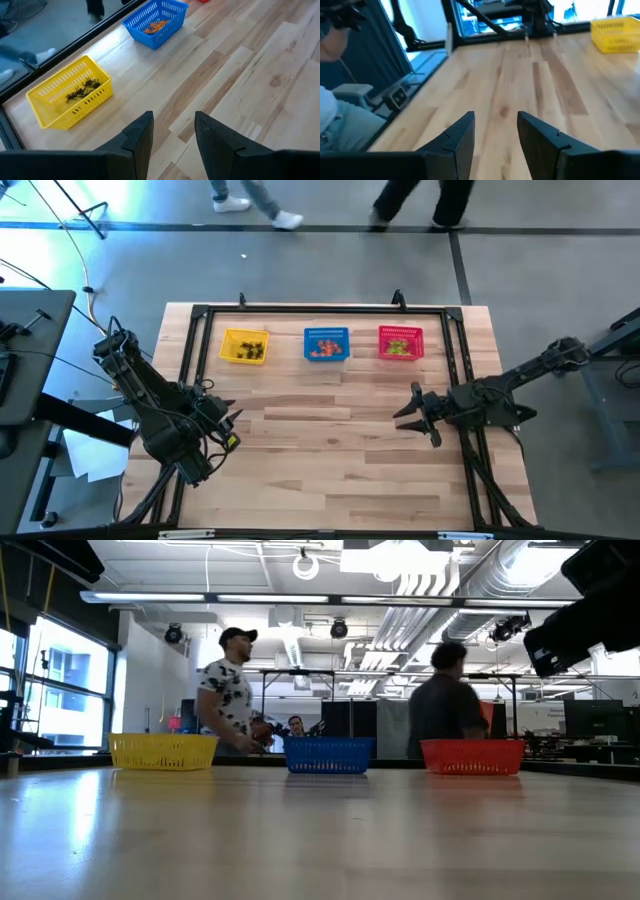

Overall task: Sort Halloween decoration
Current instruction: Return to Home Position

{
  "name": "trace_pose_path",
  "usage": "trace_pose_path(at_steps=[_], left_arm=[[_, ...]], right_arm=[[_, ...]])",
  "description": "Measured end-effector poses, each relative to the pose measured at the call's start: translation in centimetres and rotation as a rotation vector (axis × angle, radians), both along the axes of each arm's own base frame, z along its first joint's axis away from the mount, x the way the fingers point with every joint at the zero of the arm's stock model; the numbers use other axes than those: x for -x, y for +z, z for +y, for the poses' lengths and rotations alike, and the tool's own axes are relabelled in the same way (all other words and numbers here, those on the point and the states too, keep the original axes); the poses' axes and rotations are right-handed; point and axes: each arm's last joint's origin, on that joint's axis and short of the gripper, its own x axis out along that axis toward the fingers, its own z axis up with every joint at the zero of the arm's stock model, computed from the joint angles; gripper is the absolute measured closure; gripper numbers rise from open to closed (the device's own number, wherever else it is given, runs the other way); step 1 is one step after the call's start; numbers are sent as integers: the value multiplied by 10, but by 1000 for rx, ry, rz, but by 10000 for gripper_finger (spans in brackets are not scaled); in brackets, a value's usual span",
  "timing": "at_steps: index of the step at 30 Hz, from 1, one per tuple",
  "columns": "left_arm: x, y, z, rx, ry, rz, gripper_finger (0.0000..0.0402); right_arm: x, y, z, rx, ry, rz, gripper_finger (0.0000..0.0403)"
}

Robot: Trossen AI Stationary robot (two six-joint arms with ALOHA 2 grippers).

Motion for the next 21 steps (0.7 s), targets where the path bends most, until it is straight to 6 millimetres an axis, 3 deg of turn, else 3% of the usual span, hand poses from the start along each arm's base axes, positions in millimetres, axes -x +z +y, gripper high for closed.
trace_pose_path(at_steps=[12,21], left_arm=[[0,0,0,1,0,-1,268],[0,0,0,0,0,0,268]], right_arm=[[7,-5,-24,-22,-77,84,258],[8,-2,-27,-28,-72,54,258]])
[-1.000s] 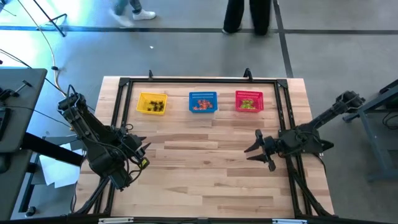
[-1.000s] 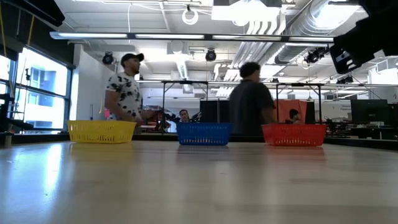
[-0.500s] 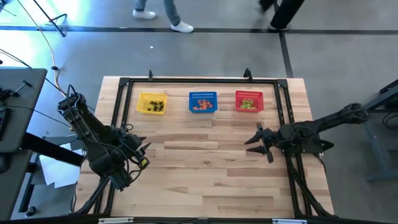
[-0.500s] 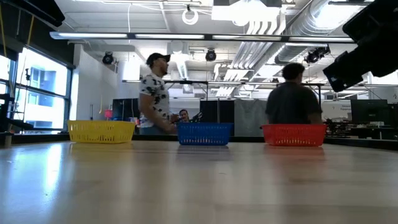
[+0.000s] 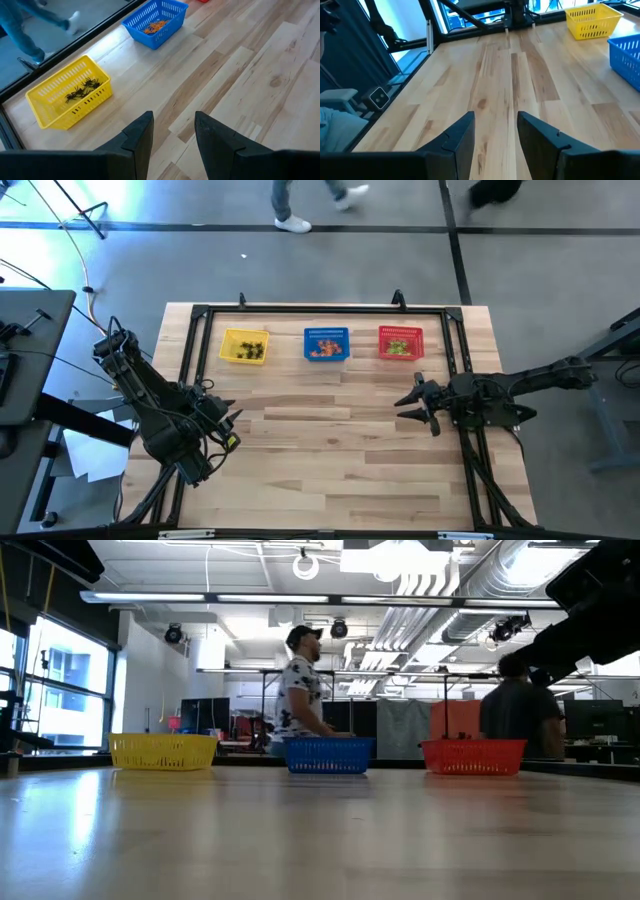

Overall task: Sort Halloween decoration
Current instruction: Return to Home Position

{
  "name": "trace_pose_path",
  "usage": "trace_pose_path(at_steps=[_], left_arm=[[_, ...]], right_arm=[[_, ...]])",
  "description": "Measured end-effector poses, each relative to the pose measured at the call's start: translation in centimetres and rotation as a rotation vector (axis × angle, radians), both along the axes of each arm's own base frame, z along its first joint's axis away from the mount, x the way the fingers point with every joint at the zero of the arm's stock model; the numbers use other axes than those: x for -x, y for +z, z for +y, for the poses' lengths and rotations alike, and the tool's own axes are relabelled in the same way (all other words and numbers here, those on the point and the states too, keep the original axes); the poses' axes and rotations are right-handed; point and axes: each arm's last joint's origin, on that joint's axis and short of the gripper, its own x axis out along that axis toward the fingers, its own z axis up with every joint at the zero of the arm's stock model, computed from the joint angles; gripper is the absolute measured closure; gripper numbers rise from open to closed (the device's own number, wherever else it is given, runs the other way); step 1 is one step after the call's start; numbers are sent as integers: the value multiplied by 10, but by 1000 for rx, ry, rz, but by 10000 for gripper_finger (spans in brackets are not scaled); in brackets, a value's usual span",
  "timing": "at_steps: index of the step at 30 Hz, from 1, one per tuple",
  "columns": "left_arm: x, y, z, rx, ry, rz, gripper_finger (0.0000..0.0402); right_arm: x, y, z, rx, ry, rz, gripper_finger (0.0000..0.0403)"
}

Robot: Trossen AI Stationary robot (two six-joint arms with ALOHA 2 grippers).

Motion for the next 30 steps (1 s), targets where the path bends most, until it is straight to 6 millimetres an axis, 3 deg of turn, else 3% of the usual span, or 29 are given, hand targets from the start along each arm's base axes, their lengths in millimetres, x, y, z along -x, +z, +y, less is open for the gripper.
trace_pose_path(at_steps=[23,30], left_arm=[[0,-1,0,15,4,22,268],[1,-1,-1,28,1,61,268]], right_arm=[[-2,10,-2,-3,-81,-105,258],[-1,-3,0,-50,-68,-153,258]])
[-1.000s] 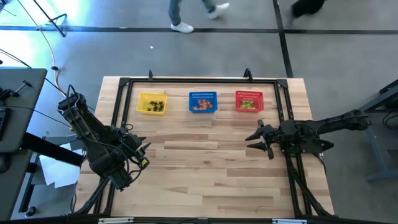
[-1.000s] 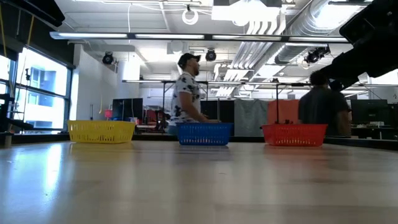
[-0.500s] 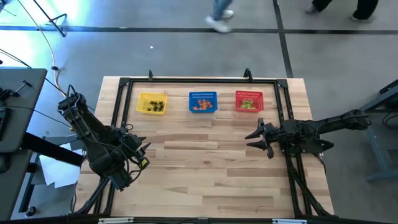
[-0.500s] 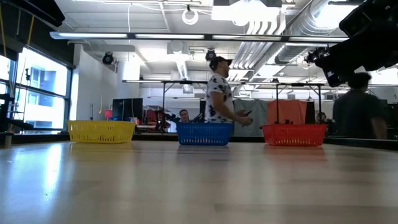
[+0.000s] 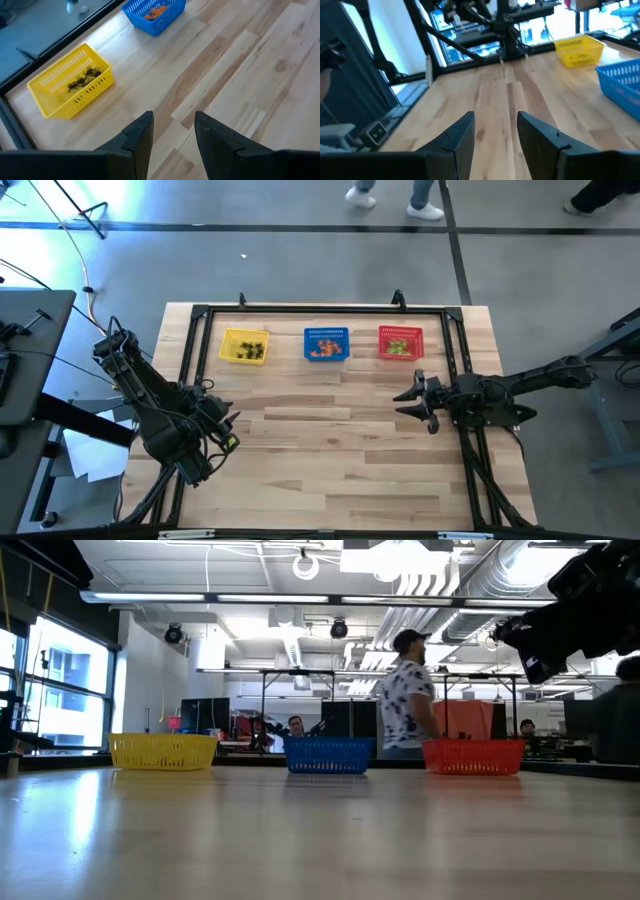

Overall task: Sort Halloween decoration
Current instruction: Return to Home Position

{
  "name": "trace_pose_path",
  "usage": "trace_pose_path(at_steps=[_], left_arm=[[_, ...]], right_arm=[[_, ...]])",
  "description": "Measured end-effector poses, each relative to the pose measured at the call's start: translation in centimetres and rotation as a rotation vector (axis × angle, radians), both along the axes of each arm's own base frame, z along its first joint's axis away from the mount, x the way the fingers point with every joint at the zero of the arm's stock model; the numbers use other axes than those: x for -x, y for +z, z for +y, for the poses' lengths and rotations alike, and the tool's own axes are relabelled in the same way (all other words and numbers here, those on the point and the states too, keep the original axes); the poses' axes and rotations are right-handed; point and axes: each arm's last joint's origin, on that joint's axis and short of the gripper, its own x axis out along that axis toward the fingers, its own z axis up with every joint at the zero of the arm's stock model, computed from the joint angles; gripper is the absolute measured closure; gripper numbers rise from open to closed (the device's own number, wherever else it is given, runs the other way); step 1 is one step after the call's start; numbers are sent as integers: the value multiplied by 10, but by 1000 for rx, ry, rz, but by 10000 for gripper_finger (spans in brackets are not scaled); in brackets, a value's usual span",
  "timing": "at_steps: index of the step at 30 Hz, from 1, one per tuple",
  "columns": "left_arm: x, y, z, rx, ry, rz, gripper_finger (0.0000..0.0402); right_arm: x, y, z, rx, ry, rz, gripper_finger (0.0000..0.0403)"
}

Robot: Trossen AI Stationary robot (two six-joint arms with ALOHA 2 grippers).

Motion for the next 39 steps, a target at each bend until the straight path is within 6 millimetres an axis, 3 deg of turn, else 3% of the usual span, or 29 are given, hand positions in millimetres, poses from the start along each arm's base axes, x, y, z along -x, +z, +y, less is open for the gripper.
trace_pose_path(at_steps=[6,14,19,29,39], left_arm=[[0,0,0,-3,-9,13,268],[-1,-1,-2,9,-14,5,268],[-1,-1,-2,0,-25,14,268],[-2,-1,-3,13,-22,-6,268],[-4,-1,-5,4,-58,-16,268]], right_arm=[[0,0,1,6,14,1,258],[5,-23,0,-117,-35,265,258],[5,-24,0,-164,-37,287,258],[5,-24,0,-166,-35,280,258],[15,-2,-2,-214,-8,44,258]])
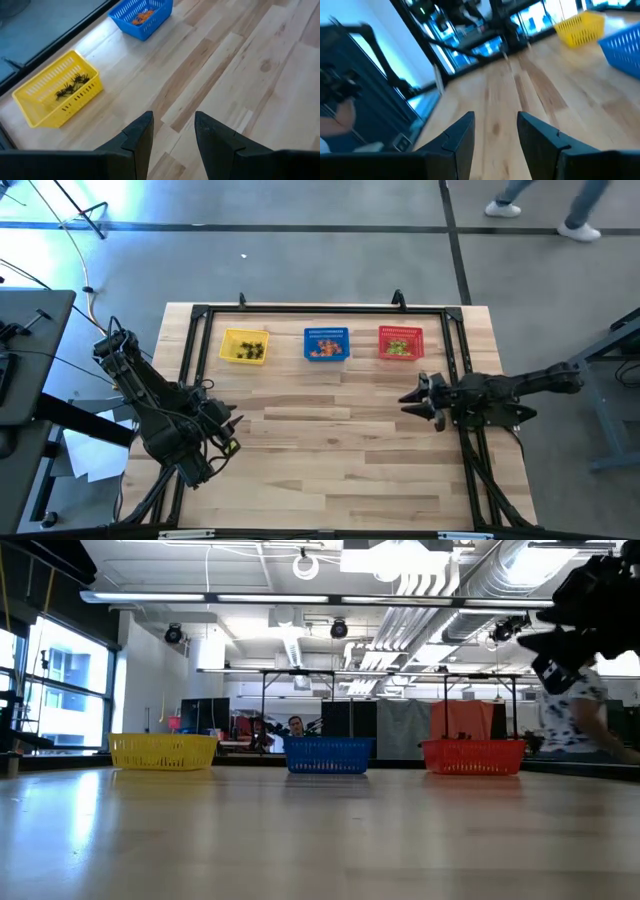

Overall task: Sort Halloween decoration
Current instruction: Return to Home Position

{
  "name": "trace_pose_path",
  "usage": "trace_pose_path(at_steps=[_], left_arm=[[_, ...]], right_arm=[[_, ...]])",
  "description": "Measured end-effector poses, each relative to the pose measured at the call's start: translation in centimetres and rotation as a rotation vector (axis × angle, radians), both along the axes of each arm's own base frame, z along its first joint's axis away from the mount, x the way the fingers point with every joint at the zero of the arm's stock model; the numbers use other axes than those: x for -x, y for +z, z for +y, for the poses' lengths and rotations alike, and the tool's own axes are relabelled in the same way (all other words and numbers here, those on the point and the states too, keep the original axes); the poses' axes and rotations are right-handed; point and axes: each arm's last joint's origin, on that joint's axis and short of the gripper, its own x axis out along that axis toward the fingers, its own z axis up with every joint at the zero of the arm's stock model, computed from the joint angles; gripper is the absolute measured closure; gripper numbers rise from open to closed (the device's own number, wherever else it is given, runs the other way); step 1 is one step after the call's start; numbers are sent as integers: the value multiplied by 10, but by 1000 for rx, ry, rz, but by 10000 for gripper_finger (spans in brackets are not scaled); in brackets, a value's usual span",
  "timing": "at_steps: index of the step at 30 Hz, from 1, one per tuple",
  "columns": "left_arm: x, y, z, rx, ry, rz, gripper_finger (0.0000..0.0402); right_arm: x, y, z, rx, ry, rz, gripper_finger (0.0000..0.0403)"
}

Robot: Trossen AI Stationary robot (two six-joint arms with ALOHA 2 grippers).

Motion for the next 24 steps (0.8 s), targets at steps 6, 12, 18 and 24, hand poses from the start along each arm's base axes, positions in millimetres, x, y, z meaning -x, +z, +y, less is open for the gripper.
trace_pose_path(at_steps=[6,12,18,24], left_arm=[[0,1,0,-17,-4,-21,268],[-1,1,0,-32,-24,-12,268],[-3,1,-3,-36,-58,-20,268],[-17,0,-20,-5,-167,-104,268]], right_arm=[[7,10,-1,-25,-1,-126,258],[7,10,-2,-23,-5,-117,258],[7,9,-2,-22,-5,-114,258],[7,9,-2,-22,-5,-113,258]])
